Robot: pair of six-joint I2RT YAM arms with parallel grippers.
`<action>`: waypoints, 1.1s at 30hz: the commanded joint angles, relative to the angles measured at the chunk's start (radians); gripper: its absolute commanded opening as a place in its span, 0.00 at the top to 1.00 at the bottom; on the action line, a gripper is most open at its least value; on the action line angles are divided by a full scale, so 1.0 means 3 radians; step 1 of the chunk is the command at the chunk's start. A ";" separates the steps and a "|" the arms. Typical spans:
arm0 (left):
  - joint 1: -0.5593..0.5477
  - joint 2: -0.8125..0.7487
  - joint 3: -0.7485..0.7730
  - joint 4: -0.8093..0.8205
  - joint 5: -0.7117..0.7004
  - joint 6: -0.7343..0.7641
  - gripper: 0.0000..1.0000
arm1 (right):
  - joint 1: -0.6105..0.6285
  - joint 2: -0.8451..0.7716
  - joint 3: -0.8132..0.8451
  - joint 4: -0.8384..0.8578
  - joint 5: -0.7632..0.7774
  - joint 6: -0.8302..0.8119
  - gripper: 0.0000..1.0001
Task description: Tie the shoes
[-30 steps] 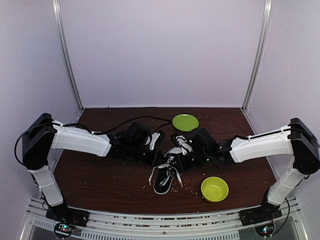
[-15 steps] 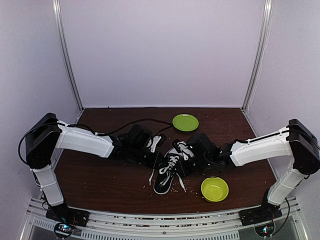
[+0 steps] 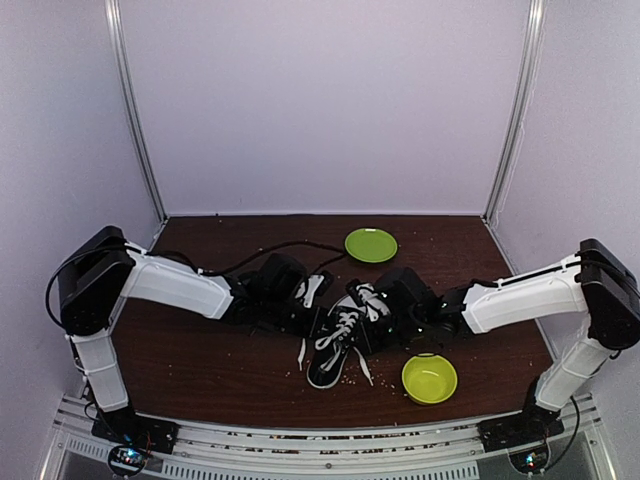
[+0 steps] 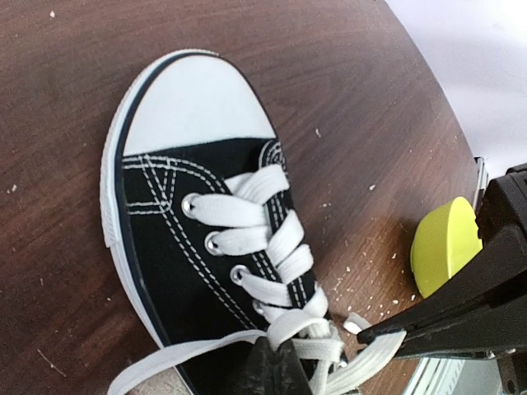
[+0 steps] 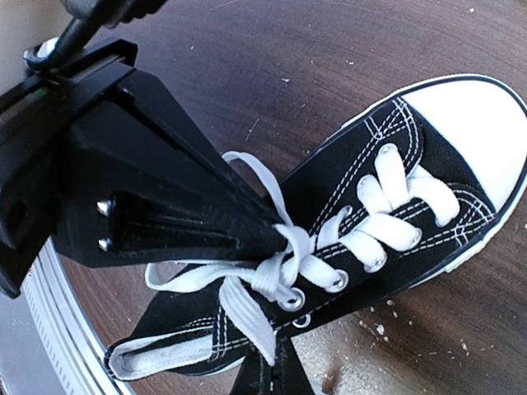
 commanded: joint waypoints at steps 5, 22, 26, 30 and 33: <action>0.0015 -0.0319 -0.0304 0.0630 -0.0096 0.0156 1.00 | 0.0044 -0.0257 -0.0062 -0.0182 0.0154 0.0210 1.00; -0.0008 -0.0350 -0.0337 0.0635 -0.0101 0.0283 1.00 | 0.0046 0.0171 0.0469 -0.0390 0.0132 0.0146 1.00; -0.0013 -0.0416 -0.0401 0.0681 -0.0177 0.0299 1.00 | 0.0046 0.0305 0.0494 -0.0334 0.0028 0.0184 1.00; -0.0018 -0.0451 -0.0460 0.0752 -0.0171 0.0303 1.00 | 0.0043 0.0391 0.0515 -0.0334 0.0032 0.0207 1.00; -0.0030 -0.0481 -0.0505 0.0823 -0.0155 0.0305 1.00 | 0.0048 0.0444 0.0530 -0.0339 0.0027 0.0229 1.00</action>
